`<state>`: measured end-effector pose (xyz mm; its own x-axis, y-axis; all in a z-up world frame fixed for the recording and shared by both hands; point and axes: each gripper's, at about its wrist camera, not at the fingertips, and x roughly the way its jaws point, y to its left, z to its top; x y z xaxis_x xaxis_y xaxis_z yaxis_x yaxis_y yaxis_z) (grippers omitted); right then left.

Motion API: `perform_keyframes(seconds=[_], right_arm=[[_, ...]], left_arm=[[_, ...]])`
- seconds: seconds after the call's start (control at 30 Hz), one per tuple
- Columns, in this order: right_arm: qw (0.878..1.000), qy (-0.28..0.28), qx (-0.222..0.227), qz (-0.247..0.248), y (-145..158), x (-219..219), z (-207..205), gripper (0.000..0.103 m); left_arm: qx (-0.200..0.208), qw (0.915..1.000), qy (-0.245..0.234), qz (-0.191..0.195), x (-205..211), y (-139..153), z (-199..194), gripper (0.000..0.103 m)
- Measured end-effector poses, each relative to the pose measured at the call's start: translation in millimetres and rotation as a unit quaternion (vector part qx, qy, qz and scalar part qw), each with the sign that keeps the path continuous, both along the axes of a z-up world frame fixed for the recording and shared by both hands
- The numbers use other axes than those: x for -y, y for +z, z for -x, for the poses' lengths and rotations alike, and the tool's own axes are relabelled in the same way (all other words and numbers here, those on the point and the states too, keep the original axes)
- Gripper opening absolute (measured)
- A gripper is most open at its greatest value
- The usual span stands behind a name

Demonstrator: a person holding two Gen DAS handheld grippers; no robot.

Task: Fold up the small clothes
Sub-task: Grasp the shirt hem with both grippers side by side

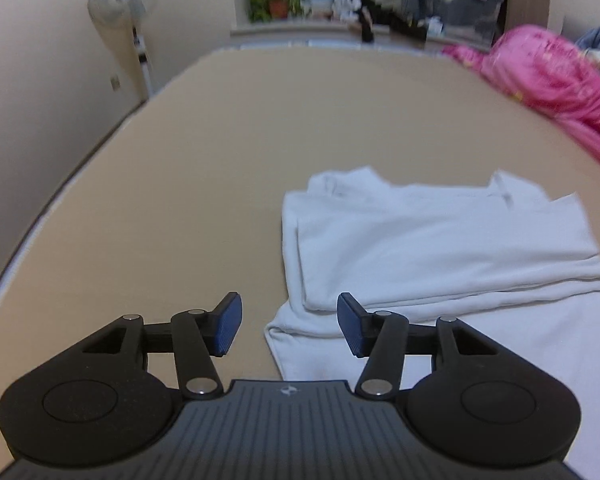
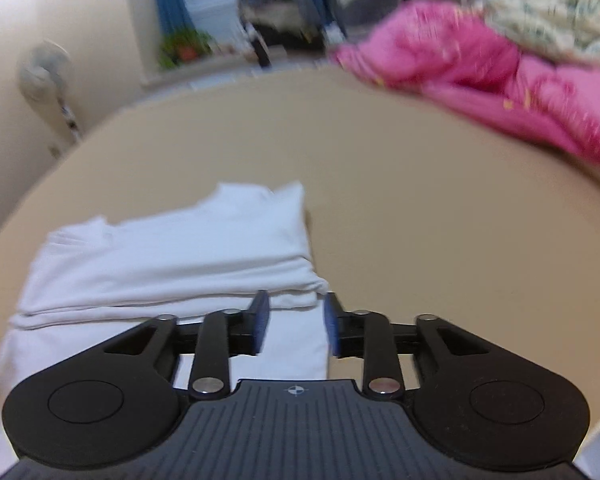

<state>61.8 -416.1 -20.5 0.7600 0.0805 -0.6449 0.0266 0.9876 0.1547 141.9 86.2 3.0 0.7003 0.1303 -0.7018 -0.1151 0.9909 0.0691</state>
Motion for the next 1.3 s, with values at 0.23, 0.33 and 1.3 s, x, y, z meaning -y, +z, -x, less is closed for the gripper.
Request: perform_keyframes(seconds=[0.23,0.33,1.3], right_arm=[[0.998,0.0,0.051,-0.046,33.0,3.9,99.2,0.049],[0.998,-0.003,0.038,-0.045,25.3,4.6,125.1,0.049],[0.977,-0.056,-0.188,-0.083,-63.0,40.3,131.2,0.033]], left_arm=[[0.033,0.9989,-0.019,-0.028,25.4,41.2,89.7,0.062],[0.046,0.9983,-0.029,-0.022,24.8,44.3,134.7,0.061],[-0.152,0.9679,0.049,0.194,-33.3,-98.2,187.0,0.028]])
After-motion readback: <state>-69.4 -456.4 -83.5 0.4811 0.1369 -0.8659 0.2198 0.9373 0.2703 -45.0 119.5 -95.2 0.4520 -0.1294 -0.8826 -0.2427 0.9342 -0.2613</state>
